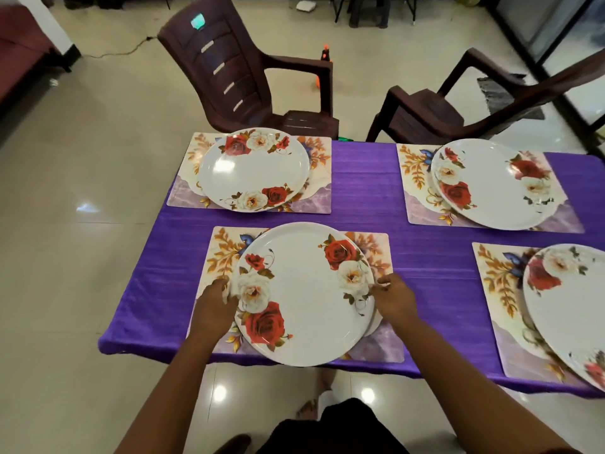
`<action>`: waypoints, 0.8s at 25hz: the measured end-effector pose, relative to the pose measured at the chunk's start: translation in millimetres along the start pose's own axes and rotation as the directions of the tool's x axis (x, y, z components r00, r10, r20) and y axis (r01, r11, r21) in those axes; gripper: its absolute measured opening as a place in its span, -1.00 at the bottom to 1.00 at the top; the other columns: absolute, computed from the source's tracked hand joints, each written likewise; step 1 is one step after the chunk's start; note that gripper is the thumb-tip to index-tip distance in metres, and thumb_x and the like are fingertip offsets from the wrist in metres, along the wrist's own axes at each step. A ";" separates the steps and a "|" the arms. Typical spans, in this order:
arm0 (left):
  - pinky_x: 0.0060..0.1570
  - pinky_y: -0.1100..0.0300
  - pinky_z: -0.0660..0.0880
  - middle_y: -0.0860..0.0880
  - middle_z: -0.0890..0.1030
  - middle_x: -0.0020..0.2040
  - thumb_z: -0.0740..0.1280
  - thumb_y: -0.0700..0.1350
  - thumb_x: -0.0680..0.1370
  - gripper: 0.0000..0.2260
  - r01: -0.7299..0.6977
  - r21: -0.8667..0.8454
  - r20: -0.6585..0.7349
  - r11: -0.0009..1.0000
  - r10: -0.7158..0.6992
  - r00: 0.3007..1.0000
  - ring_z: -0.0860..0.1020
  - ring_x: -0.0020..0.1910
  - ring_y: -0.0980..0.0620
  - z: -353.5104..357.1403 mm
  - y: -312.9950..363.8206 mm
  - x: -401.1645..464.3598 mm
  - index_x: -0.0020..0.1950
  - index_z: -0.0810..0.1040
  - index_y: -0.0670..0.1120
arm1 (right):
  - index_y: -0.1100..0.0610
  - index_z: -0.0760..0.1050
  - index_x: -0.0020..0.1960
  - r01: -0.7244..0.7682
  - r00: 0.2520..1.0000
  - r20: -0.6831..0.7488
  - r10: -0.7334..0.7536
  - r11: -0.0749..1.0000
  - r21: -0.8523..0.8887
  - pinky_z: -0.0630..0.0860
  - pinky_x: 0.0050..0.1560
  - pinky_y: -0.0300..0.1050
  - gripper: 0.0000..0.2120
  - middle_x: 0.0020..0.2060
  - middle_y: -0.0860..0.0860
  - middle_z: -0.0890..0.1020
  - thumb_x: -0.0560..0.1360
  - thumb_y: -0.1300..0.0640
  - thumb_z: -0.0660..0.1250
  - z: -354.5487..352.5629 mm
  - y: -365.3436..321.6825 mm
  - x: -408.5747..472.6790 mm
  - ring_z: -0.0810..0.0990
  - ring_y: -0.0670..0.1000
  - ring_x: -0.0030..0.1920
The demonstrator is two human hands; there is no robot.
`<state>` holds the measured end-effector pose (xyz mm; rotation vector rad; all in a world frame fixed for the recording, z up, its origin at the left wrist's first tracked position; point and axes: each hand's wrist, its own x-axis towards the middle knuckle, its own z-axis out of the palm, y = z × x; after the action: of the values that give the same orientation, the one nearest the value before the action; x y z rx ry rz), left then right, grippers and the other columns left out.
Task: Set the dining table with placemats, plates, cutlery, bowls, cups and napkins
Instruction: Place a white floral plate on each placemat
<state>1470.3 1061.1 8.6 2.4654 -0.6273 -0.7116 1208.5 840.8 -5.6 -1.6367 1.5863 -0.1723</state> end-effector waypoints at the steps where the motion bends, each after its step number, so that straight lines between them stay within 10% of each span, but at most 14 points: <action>1: 0.22 0.00 0.43 -0.16 0.50 0.34 0.29 -0.07 0.61 -0.62 -0.001 -0.013 0.010 1.000 0.001 1.000 0.49 0.28 -0.17 0.6 -2.0 -3.3 0.40 0.40 -0.16 | 0.20 0.52 0.09 -0.027 1.000 0.012 0.027 1.000 0.005 0.43 -0.11 -0.10 -0.78 -0.01 0.16 0.66 0.50 0.13 0.39 -0.2 2.5 -5.7 0.59 0.18 0.03; 20: -0.01 0.11 0.56 -0.12 0.58 0.22 0.31 -0.12 0.60 -0.63 -0.018 0.146 0.007 0.989 0.018 1.000 0.62 0.09 -0.12 14.1 -9.7 -7.5 0.38 0.32 -0.11 | 0.12 0.26 0.39 0.103 0.989 0.126 -0.078 0.972 -0.212 0.56 -0.05 -0.05 -0.60 0.19 0.15 0.57 0.59 0.15 0.27 13.6 2.1 -24.7 0.59 0.17 0.10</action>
<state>1459.2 1068.1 -4.7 2.5889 -0.7268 -0.6876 1210.4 869.0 -4.9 -1.8542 1.4838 0.0517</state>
